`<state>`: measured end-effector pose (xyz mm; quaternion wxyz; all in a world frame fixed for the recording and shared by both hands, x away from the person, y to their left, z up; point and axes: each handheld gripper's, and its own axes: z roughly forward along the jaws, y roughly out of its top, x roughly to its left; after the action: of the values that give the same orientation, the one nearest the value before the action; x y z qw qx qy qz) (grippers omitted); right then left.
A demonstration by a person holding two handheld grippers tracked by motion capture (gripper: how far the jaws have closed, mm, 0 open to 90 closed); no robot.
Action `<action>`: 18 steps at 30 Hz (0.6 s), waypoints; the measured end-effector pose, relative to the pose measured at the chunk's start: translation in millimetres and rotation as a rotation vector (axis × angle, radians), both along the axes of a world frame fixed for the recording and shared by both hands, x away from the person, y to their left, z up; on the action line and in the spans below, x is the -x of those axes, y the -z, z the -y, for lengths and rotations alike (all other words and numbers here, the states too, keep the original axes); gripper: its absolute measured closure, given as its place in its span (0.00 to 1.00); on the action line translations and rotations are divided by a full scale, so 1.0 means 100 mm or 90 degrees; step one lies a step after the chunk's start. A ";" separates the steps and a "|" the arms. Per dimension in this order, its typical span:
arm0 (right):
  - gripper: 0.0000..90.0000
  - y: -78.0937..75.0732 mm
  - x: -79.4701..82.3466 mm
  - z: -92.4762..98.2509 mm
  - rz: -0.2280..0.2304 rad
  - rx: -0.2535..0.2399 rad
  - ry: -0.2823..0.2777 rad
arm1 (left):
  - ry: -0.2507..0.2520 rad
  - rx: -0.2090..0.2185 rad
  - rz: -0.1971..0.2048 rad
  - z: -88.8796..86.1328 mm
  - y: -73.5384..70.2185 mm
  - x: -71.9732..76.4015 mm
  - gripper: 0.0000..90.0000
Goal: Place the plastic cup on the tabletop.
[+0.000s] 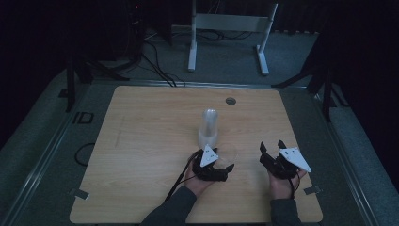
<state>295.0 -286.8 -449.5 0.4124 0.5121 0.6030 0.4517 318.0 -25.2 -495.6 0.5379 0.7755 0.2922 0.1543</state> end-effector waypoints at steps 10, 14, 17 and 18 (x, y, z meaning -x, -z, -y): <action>0.35 0.00 0.00 0.00 0.000 -0.001 0.001 | -0.013 0.005 -0.002 -0.15 0.00 0.04 0.16; 0.35 0.00 0.00 0.00 0.000 0.000 0.000 | -0.019 0.011 -0.004 -0.22 0.00 0.04 0.16; 0.35 0.00 0.00 0.00 -0.001 0.000 0.001 | -0.019 0.011 -0.001 -0.24 0.01 0.06 0.16; 0.35 0.00 0.00 0.01 -0.001 -0.001 0.001 | -0.020 0.010 -0.001 -0.24 0.01 0.07 0.16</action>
<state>295.3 -287.3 -449.8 0.4122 0.5130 0.6027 0.4514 311.0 -1.0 -496.3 0.5414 0.7666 0.3061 0.1600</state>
